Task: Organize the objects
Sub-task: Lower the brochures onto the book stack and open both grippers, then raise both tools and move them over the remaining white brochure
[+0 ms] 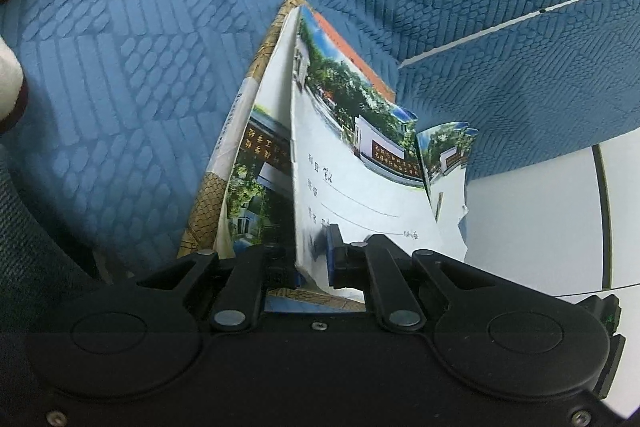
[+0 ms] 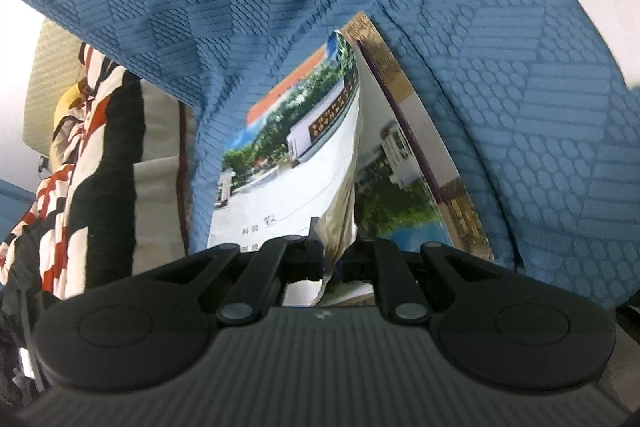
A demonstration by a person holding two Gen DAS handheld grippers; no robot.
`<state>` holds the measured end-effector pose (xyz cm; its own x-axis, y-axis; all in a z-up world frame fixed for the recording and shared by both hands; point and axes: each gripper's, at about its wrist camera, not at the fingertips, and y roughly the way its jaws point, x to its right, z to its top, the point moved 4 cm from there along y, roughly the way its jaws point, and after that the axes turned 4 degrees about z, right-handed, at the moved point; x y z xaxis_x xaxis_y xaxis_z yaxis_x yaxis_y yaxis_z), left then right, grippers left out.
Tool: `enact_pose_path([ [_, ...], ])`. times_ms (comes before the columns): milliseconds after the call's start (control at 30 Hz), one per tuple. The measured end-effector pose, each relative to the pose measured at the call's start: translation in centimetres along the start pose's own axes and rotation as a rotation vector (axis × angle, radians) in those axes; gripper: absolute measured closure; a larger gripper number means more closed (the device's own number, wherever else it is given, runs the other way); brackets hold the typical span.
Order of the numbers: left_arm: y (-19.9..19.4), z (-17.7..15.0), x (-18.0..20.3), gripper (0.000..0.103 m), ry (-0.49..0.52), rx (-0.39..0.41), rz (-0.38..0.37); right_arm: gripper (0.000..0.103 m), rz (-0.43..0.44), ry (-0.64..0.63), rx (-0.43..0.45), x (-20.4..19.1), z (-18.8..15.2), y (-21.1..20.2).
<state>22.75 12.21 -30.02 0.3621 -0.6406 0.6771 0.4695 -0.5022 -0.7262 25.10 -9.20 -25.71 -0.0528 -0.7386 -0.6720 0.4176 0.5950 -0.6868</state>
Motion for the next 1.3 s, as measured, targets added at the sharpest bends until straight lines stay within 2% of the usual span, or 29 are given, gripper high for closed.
enact_pose_path([
  [100,0.0,0.0,0.1,0.094,0.001,0.001,0.007,0.093,-0.011,0.008,-0.001,0.4,-0.2,0.4],
  [200,-0.3,0.0,0.5,0.088,0.014,0.01,0.017,0.093,-0.003,0.019,0.003,0.6,-0.3,0.4],
  [233,-0.5,0.0,0.7,0.083,0.021,0.013,0.022,0.093,-0.003,0.022,0.003,0.5,-0.3,0.4],
  [267,-0.7,-0.1,0.9,0.073,0.027,0.017,0.028,0.092,-0.004,0.026,-0.001,0.5,-0.3,0.3],
  [367,-1.9,-0.2,1.6,0.049,0.061,0.053,0.051,0.084,-0.005,0.039,-0.023,0.6,-0.2,0.0],
  [433,-2.9,-0.4,2.1,0.044,0.099,0.083,0.091,0.076,0.001,0.046,-0.041,0.6,-0.2,-0.2],
  [467,-3.4,-0.5,2.4,0.039,0.118,0.099,0.105,0.068,0.01,0.049,-0.053,0.6,-0.2,-0.4],
  [500,-3.7,-0.6,2.7,0.037,0.129,0.107,0.11,0.053,0.02,0.044,-0.061,0.5,-0.3,-0.6],
  [533,-4.1,-0.7,3.0,0.035,0.138,0.118,0.116,0.045,0.033,0.035,-0.065,0.4,-0.3,-0.7],
  [567,-4.5,-0.9,3.3,0.034,0.151,0.127,0.127,0.029,0.036,0.028,-0.062,0.2,-0.3,-1.1],
  [600,-4.9,-1.1,3.5,0.034,0.165,0.136,0.136,0.019,0.031,0.021,-0.056,0.0,-0.3,-1.5],
  [800,-7.0,-2.2,5.6,0.032,0.227,0.173,0.148,0.02,0.02,-0.037,-0.04,-0.9,-0.3,-4.1],
  [1100,-10.8,-4.2,11.9,0.03,0.362,0.261,0.119,0.02,0.009,-0.262,0.139,-4.1,1.3,-11.7],
  [1233,-12.1,-5.3,14.7,0.023,0.413,0.296,0.097,0.02,-0.011,-0.338,0.21,-4.8,1.7,-15.0],
  [1300,-12.6,-5.9,16.0,0.022,0.438,0.309,0.094,0.019,-0.031,-0.362,0.241,-4.8,1.6,-16.4],
])
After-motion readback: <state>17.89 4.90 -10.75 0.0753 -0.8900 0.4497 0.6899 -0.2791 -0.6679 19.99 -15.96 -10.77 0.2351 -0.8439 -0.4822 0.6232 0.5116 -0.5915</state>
